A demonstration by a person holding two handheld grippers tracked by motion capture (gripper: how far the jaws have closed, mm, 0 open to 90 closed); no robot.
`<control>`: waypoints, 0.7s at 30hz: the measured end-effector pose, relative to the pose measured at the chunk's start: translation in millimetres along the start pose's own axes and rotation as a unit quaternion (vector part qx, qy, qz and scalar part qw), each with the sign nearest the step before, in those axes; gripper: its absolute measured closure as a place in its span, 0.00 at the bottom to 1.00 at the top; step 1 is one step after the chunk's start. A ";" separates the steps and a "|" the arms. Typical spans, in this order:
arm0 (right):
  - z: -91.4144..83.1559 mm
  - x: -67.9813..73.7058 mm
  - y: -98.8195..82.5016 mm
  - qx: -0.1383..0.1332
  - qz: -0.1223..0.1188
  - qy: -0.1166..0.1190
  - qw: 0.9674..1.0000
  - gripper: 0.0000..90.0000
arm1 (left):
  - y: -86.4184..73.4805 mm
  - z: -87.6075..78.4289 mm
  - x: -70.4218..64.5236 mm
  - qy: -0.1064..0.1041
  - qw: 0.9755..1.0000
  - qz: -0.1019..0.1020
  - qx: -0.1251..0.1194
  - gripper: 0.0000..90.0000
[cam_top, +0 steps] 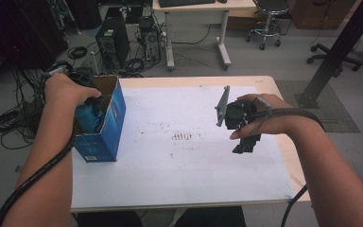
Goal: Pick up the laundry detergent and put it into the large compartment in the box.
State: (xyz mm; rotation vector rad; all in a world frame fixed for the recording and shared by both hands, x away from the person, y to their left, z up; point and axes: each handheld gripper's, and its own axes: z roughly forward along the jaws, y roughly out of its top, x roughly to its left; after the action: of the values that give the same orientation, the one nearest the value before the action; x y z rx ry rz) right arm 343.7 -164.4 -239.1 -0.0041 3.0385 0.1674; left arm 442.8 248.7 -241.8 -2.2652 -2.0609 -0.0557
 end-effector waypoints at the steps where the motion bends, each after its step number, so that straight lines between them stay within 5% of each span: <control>1: 0.3 0.0 0.0 0.000 0.000 0.001 1.000 0.09 | 0.0 2.3 0.2 0.000 1.000 -0.002 0.000 0.42; 21: 5.5 -0.8 2.8 0.000 -0.003 0.005 1.000 0.09 | 0.3 22.1 0.7 -0.001 1.000 0.002 0.000 0.42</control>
State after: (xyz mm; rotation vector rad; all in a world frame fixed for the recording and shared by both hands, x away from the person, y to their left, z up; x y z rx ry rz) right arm 345.0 -161.0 -244.1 -0.0132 3.0490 0.1669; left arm 442.5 251.1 -263.8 -2.2688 -2.0580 -0.0542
